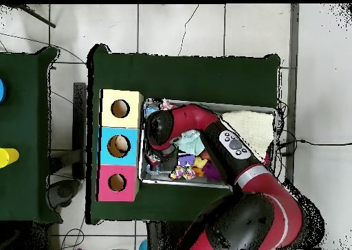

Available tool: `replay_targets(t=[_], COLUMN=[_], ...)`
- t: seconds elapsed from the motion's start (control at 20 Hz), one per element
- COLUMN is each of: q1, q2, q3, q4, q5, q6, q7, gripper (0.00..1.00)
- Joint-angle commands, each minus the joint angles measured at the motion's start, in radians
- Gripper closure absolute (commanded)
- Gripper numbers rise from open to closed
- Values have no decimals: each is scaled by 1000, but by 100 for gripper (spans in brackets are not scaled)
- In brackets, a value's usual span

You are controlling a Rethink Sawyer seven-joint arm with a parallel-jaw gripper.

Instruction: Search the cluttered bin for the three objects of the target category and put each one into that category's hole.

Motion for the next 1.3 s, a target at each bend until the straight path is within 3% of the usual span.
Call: replay_targets(t=[0.05,0.65,1.3], q1=[-21,-49,-101], q2=[28,68,149], q3=[-5,-8,40], q4=[-62,-59,-41], q5=[-37,-49,-20], q6=[45,-10,-110], q7=[-350,-355,-358], gripper=[0,0,0])
